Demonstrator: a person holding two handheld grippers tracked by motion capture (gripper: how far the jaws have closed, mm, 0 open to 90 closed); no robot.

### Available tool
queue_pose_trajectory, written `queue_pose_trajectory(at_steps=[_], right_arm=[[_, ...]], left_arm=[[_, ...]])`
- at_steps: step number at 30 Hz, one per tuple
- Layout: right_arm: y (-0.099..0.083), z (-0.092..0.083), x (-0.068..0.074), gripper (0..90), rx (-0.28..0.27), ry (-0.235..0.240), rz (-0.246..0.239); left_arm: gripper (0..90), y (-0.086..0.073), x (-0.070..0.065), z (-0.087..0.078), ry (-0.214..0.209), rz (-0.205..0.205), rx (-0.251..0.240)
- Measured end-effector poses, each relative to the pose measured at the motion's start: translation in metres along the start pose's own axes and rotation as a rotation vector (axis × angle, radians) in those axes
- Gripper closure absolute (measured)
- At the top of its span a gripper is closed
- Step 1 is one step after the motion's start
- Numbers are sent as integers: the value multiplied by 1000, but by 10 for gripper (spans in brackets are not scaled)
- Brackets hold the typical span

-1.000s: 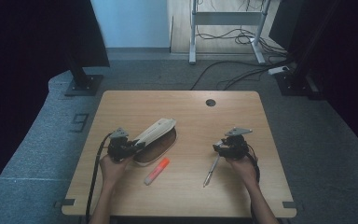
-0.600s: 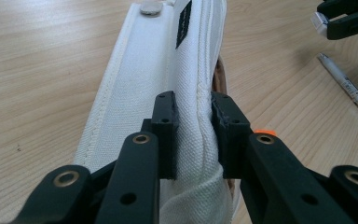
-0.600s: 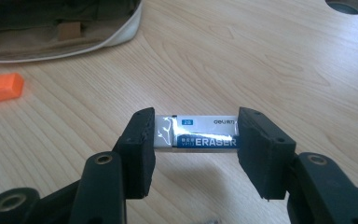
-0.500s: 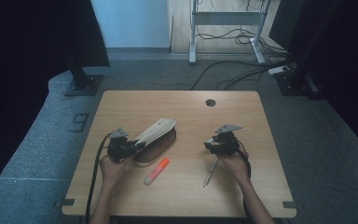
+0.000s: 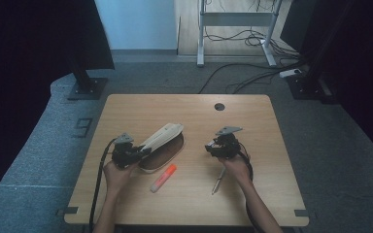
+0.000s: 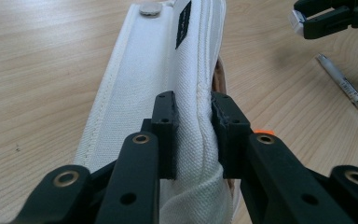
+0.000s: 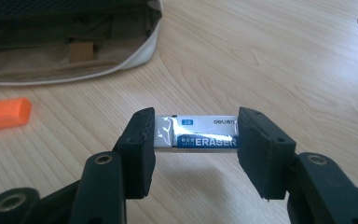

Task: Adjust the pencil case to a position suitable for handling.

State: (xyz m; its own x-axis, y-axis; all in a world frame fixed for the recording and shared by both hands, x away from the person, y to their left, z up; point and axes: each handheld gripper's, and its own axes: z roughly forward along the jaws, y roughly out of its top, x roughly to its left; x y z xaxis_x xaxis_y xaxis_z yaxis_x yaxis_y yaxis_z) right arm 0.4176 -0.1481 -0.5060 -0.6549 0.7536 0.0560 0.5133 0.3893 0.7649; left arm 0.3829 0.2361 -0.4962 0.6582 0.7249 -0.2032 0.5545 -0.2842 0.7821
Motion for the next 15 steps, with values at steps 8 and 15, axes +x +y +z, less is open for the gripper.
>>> queue_pose_trajectory(at_steps=[8, 15], right_arm=[[10, 10, 7, 475, -1, 13, -16], [17, 19, 10, 476, -5, 18, -22]], left_arm=[[730, 0, 1, -1, -4, -2, -2], [730, 0, 1, -2, -8, -4, -5]])
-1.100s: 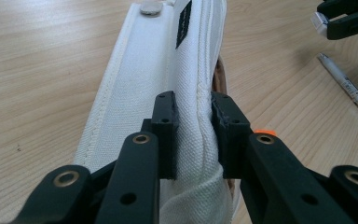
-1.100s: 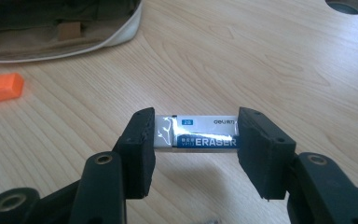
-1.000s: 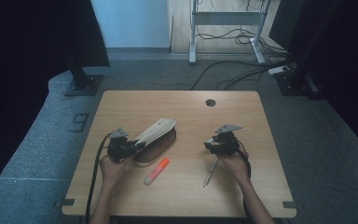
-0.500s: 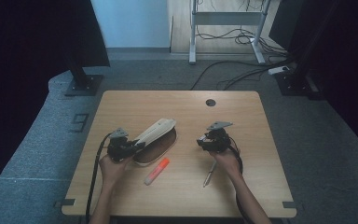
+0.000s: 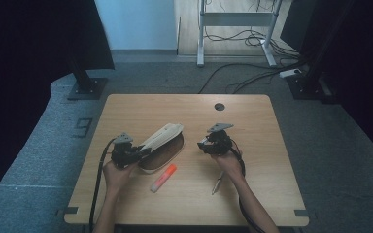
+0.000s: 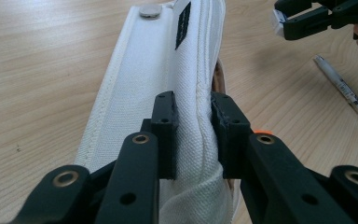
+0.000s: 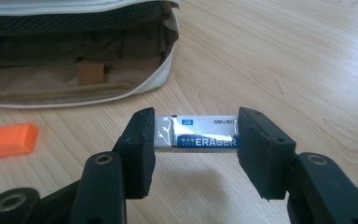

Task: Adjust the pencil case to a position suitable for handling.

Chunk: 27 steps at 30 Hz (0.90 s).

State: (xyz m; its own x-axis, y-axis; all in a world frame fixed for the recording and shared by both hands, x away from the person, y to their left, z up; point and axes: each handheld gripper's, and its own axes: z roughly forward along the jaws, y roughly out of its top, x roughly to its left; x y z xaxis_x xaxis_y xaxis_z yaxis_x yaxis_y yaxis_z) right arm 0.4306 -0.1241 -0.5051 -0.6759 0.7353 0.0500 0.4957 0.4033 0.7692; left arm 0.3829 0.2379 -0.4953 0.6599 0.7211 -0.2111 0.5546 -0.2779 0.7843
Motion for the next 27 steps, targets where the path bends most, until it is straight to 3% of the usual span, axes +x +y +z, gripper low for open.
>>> queue_pose_trajectory(at_steps=[27], right_arm=[[26, 32, 16, 475, 0, 32, -45]], left_arm=[[726, 0, 0, -1, -8, 0, -5]])
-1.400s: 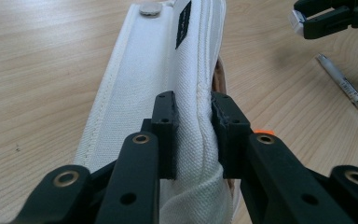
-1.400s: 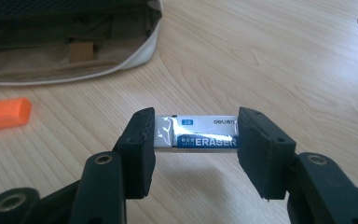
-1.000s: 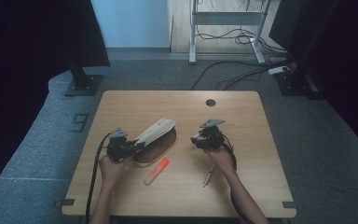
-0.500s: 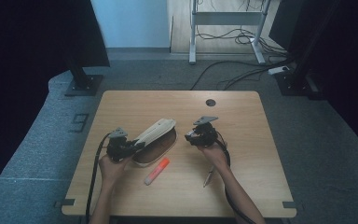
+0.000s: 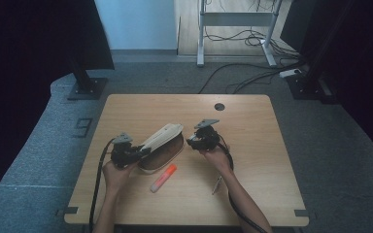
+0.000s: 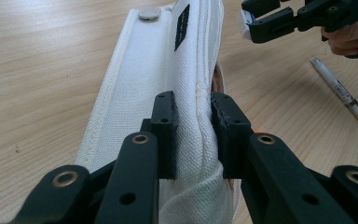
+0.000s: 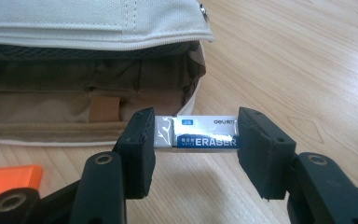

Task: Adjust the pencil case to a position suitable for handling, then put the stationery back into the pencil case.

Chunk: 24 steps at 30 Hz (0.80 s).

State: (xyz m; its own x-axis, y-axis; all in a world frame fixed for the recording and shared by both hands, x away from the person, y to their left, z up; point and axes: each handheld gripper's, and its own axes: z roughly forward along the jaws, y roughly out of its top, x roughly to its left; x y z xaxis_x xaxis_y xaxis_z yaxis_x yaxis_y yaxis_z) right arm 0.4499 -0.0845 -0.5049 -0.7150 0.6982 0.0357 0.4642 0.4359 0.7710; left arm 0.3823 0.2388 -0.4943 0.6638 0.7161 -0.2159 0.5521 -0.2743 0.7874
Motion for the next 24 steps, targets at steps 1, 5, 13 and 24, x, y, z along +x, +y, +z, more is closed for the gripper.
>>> queue_pose_trajectory(at_steps=[1, 5, 13, 24], right_arm=[[1, 1, 0, 475, 0, 0, -3], [5, 7, 4, 475, 1, 6, -12], [8, 16, 8, 475, 3, 15, -21], [18, 30, 16, 475, 18, 22, -47]], left_arm=[[727, 0, 0, 0, -1, 0, 0], [726, 0, 0, 0, 0, 0, 0], [726, 0, -1, 0, -3, 1, -2], [724, -1, -1, 0, -3, 4, -3]])
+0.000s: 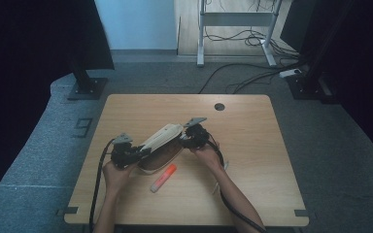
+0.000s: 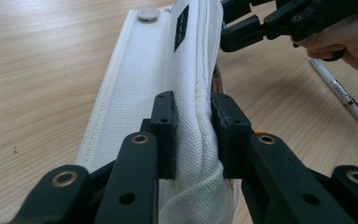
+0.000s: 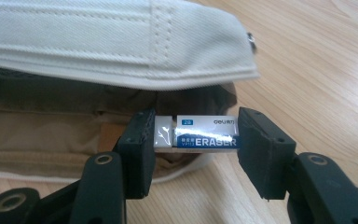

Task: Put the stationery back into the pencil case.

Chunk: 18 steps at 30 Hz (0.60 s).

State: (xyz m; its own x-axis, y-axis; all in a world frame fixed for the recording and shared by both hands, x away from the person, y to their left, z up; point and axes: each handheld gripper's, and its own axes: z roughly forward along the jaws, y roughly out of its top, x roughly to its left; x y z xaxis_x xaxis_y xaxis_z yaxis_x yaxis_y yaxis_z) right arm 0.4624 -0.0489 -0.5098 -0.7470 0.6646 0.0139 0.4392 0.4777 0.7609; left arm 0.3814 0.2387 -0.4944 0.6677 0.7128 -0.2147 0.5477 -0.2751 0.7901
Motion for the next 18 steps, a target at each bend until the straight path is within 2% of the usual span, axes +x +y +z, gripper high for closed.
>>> queue_pose_trajectory(at_steps=[18], right_arm=[[7, 30, 8, 474, 22, 20, -21]], left_arm=[[721, -1, 1, 1, -17, -4, -2]])
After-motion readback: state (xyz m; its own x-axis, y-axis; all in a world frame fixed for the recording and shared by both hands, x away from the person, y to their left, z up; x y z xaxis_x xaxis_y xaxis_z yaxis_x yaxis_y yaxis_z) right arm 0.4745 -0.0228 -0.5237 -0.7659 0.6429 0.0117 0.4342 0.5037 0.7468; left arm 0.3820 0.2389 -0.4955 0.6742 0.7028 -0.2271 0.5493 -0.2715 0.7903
